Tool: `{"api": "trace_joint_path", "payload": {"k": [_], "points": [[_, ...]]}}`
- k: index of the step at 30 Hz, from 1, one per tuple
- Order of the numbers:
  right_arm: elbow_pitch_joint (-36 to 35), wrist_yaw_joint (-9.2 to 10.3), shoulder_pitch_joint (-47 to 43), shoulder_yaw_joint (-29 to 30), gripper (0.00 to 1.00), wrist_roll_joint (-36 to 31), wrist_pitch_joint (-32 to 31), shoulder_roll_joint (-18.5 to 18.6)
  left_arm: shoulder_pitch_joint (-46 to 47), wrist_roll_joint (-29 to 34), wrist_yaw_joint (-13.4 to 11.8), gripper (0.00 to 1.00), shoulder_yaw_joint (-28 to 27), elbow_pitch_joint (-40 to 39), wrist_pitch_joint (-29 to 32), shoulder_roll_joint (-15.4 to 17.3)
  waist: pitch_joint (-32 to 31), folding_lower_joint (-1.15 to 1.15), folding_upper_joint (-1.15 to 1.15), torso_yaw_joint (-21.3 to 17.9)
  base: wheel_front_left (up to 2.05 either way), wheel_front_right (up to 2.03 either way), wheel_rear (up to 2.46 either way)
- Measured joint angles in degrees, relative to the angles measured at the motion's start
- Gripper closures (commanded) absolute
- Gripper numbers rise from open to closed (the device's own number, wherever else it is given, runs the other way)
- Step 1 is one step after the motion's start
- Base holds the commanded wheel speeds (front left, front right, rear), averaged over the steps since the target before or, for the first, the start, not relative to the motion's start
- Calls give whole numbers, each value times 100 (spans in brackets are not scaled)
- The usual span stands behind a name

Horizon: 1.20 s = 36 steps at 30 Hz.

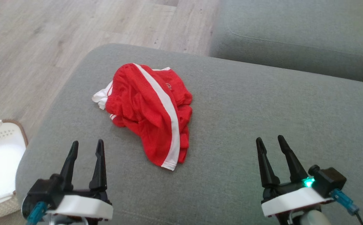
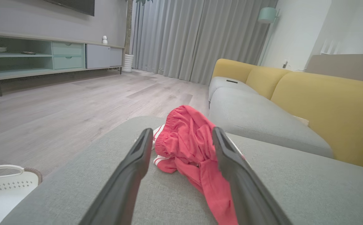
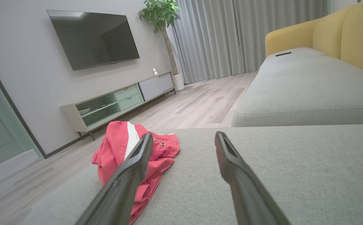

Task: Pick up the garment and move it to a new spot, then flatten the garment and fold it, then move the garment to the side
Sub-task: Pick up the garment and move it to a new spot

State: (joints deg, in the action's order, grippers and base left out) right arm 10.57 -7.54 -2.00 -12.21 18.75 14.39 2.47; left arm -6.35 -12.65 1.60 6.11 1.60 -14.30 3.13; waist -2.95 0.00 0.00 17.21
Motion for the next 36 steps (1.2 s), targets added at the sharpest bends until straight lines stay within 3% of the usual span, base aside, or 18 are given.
{"api": "trace_joint_path", "payload": {"k": [11, 15, 22, 24, 30, 36], "points": [[16, 0, -1, -59, 0, 24, 0, 0, -34, 156, 73, 0, -146, 32, 1, -1, 51, 0, 0, 27, 0, 0, 0], [-2, 1, 2, -4, 0, -2, 0, 0, 104, 391, 222, 0, -188, 136, 1, 3, 184, 0, 0, -70, 0, 0, 0], [-97, 0, 164, 166, 0, -170, 0, 2, 1732, 704, 513, 0, 69, 1381, 42, 547, 710, 1, 0, -289, 0, 0, 0], [-154, 0, 383, 199, 0, -222, 0, 3, 2763, 677, 552, 0, 252, 1958, 503, 817, 976, 1, 0, -408, 0, 0, 0], [-187, 1, 669, 232, 0, -224, 1, 9, 4256, 202, 555, 0, 876, 2788, 1535, 1192, 1401, 2, 0, -651, 0, 0, 0], [-187, 1, 873, 134, 0, -209, 9, 13, 5130, -283, 597, 0, 1475, 3654, 2443, 1658, 1785, 2, 0, -1010, 0, 0, 0]]}}
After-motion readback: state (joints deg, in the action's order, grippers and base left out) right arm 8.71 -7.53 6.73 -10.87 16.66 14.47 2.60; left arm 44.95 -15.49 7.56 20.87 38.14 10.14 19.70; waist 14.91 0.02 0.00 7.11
